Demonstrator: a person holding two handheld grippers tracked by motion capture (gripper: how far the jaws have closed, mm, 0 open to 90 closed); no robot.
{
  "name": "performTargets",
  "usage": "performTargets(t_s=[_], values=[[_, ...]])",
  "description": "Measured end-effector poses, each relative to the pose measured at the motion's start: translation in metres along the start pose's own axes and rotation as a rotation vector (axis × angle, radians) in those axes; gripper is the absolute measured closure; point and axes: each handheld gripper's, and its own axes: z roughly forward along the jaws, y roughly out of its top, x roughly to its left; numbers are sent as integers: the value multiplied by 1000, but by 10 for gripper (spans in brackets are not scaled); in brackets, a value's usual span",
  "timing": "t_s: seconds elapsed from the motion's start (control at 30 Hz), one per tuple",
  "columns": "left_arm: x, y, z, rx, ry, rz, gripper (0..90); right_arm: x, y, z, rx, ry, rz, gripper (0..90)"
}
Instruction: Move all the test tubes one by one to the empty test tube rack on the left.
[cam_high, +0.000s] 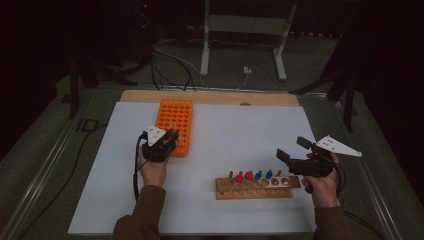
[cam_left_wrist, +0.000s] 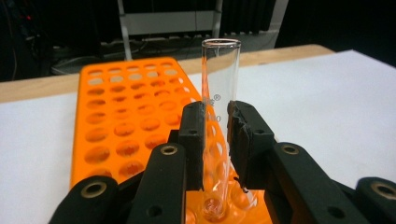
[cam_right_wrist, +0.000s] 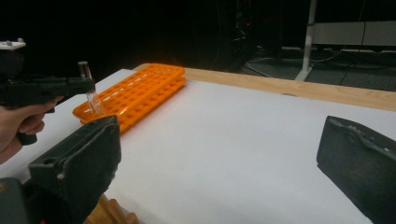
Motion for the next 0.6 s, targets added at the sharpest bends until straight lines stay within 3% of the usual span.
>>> performTargets(t_s=[0.13, 0.23, 0.6], values=[[4, -11, 2, 49, -21, -7, 759, 2, -1, 0, 11, 6, -26, 2], [4, -18, 3, 81, -38, 20, 758, 4, -1, 1, 17, 11, -33, 2], [0, -18, 7, 155, -37, 96, 767, 9, -4, 3, 31, 31, -51, 2]])
